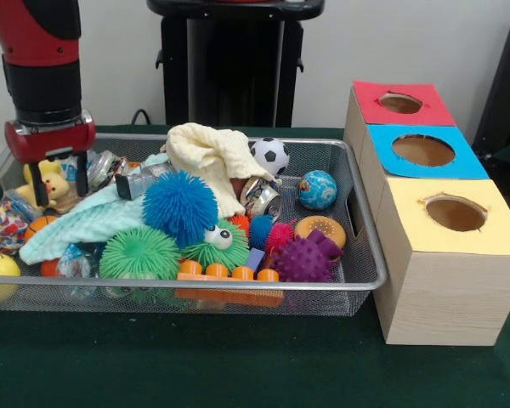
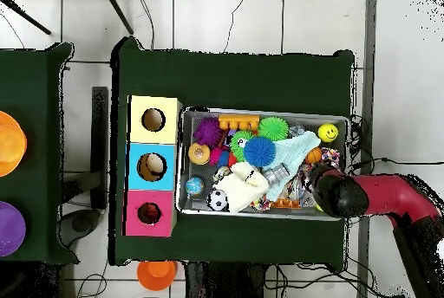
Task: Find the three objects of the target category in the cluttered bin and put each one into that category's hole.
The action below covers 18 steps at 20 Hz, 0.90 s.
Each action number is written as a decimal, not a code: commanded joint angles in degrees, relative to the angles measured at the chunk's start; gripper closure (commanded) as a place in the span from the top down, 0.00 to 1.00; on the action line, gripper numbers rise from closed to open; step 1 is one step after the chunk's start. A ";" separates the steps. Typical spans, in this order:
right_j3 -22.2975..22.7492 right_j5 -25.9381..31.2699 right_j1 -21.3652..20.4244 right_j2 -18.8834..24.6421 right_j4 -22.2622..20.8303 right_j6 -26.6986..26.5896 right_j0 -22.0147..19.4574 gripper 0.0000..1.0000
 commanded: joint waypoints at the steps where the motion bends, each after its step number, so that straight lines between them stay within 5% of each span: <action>1: -6.00 8.61 1.45 -5.40 -6.92 -13.81 3.98 1.00; 18: -8.64 17.83 3.01 -12.55 -9.31 -15.48 11.38 1.00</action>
